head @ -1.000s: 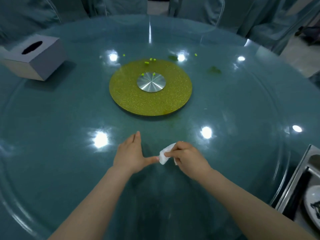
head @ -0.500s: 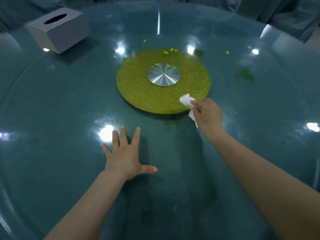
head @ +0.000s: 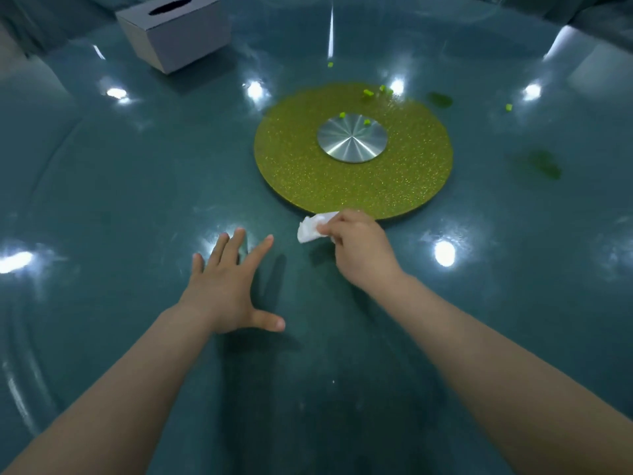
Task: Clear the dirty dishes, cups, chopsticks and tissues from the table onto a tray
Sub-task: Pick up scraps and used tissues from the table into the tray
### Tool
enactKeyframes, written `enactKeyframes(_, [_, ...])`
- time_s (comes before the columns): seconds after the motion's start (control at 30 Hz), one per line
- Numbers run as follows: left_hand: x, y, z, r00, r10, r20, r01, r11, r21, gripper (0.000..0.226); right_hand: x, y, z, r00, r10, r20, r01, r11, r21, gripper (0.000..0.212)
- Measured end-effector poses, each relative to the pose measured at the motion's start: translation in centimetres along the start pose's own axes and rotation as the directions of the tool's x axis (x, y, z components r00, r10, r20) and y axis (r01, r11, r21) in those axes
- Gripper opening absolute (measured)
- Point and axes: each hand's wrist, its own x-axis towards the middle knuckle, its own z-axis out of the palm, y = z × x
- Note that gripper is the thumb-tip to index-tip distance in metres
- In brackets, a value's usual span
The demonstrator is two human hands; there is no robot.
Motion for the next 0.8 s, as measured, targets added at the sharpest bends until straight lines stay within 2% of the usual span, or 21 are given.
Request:
enactKeyframes(0.13, [0.4,-1.5,-0.6,1.000,0.026,0.001,-0.026,0.999,0.023,0.136,-1.3,-1.6,0.2,0.998,-0.025,0.062,0.022,0.999,0.048,0.047])
enactKeyframes(0.3, [0.8,-2.8,-1.2,0.998,0.047,0.031,-0.049,0.997,0.060,0.133,-5.3,-3.8,0.4,0.970,-0.182,0.159,0.159,0.976,0.146,0.047])
enactKeyframes(0.4, [1.1,-3.3,-1.7,0.997,0.050,0.059,-0.054,0.996,0.071,0.133,-4.2,-3.8,-0.7,0.964,-0.188,0.190,0.167,0.978,0.123,0.043])
enactKeyframes(0.43, [1.2,-3.5,-1.8,0.996,0.052,0.073,-0.058,0.995,0.078,0.132,-3.3,-3.5,-1.2,0.975,-0.169,0.145,0.155,0.982,0.106,0.040])
enactKeyframes(0.5, [1.5,-3.8,-2.0,0.994,0.057,0.091,-0.065,0.994,0.084,0.131,-1.3,-2.4,-2.3,0.996,-0.082,-0.043,0.085,0.993,0.077,0.033])
enactKeyframes(0.57, [1.7,-4.1,-2.1,0.993,0.061,0.100,-0.071,0.993,0.092,0.131,0.6,-0.2,-3.3,0.980,0.061,-0.191,-0.059,0.998,0.015,0.034])
enactKeyframes(0.63, [1.8,-4.4,-2.2,0.993,0.060,0.103,-0.070,0.993,0.099,0.131,2.3,2.0,-3.5,0.951,0.201,-0.234,-0.220,0.974,-0.058,0.040])
enactKeyframes(0.7, [2.0,-4.7,-2.3,0.992,0.060,0.107,-0.071,0.992,0.103,0.131,2.9,3.0,-2.8,0.933,0.280,-0.228,-0.309,0.945,-0.106,0.044])
enactKeyframes(0.8, [2.2,-5.0,-2.4,0.992,0.064,0.108,-0.076,0.991,0.108,0.131,1.4,1.4,-1.4,0.964,0.202,-0.172,-0.230,0.959,-0.166,0.040])
